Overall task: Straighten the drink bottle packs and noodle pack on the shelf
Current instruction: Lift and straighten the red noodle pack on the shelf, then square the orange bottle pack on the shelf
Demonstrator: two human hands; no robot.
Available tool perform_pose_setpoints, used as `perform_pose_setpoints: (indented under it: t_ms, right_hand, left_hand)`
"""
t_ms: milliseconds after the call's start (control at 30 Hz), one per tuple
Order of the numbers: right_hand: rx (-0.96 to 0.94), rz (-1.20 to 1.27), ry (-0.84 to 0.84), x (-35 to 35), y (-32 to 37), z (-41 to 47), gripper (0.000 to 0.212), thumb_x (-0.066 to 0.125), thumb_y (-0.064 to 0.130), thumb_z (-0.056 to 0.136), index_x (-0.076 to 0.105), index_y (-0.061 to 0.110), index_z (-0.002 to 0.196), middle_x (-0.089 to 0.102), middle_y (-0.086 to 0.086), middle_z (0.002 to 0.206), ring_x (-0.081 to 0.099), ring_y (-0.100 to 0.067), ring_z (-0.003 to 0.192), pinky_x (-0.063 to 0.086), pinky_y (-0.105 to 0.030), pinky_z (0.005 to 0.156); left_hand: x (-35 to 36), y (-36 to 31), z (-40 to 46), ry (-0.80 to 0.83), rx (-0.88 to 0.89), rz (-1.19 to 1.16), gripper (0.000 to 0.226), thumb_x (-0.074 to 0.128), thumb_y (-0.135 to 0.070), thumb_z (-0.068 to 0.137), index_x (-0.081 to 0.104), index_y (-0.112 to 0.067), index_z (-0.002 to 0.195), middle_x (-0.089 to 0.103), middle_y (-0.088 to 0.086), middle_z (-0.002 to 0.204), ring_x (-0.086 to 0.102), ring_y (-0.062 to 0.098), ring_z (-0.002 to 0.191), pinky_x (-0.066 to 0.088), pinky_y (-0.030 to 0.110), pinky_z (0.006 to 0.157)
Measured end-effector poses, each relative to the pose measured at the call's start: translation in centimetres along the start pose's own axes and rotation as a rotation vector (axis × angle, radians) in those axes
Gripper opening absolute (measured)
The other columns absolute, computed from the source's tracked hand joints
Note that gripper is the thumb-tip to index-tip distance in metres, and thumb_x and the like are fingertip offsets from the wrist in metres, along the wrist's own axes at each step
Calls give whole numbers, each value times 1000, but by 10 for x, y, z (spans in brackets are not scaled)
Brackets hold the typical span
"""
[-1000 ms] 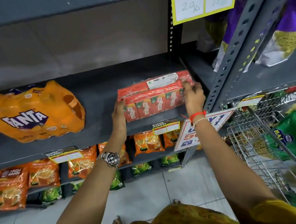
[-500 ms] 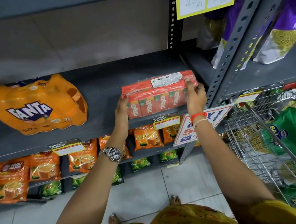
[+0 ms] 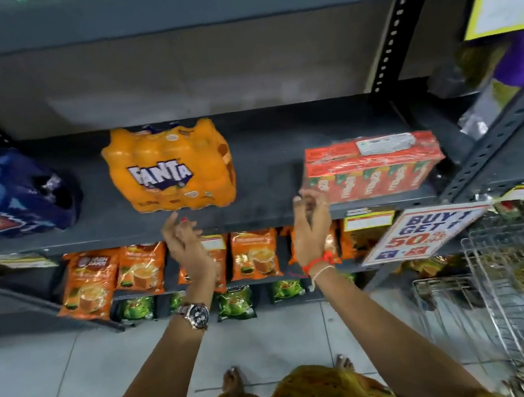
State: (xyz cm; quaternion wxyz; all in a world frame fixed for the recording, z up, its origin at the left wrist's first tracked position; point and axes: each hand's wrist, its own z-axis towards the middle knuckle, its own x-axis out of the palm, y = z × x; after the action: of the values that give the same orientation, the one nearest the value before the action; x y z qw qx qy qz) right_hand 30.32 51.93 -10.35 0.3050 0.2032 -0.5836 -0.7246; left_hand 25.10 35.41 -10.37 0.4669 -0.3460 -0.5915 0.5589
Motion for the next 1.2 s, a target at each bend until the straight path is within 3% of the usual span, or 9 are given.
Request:
perform_pose_setpoints:
  t_ms: [133,233,333,467,533,600,767,967,1200]
  right_hand:
    - [61,52,260,71,11,5,20,57,27,91,53,19,109,57,-12,109,55,-11,95,46,-11,79]
    - [138,40,361,113,17,18,33,56,34,91,46,22,121,48,-10,132,52,-18,117,49,-22,91]
    - [126,-46,347,137,16,27,47,54,38,92,42,15,131,44,-12,135,51,-22,120,49,-23,87]
    - [110,-95,269,146,14,26,44,51,36,94,44,13,130,45,-14,133,52,-26,120,50,-29,90]
    - [106,-103,240,146,15,23,44,48,36,95,44,12,132,45,-14,133,51,-26,121,50,-31,93]
    - [111,-109,225,146,17,20,44,46,36,96,44,13,134,45,-14,134,51,-26,123,48,-38,99]
    - [145,-107,232,140,18,9,46,44,40,95,43,18,135,49,-12,137,51,-27,124,47,-51,102]
    - [157,-124,217,139,20,-3,49,44,42,95,40,20,138,47,-10,139,49,-26,127,45,-52,103]
    - [169,-138,222,137,26,-5,49,44,41,95,39,18,138,47,-9,138,53,-24,123,50,-47,100]
  left_hand:
    - [-51,-15,75,-101,51,23,28,41,-24,97,40,-11,122,48,-4,99,48,15,92,42,32,82]
    - [-69,-27,131,36,-5,106,38,43,-38,95,43,-19,128,49,-6,120,48,6,112,40,33,99]
    - [-70,-30,166,345,31,213,24,44,-57,87,57,-38,93,65,-22,93,61,-12,85,47,24,80]
    - [-67,-37,178,434,-76,289,73,55,-86,47,54,-30,93,62,-15,93,64,-1,85,52,15,68]
    - [-70,-40,177,469,-125,310,55,51,-69,76,47,-22,104,58,-10,97,62,8,93,51,13,63]
    - [-77,-31,175,475,-87,327,32,45,-47,92,44,-20,108,57,-14,94,61,-7,80,47,5,54]
    - [-87,-24,162,479,-49,305,27,43,-41,94,43,-20,111,59,-12,98,62,-11,76,49,6,58]
    - [-92,-28,158,470,-47,297,42,43,-41,94,44,-9,121,61,-2,107,61,-1,87,52,11,64]
    - [-91,-35,151,455,-44,306,39,43,-35,95,44,-7,123,59,-9,99,61,-15,73,46,1,57]
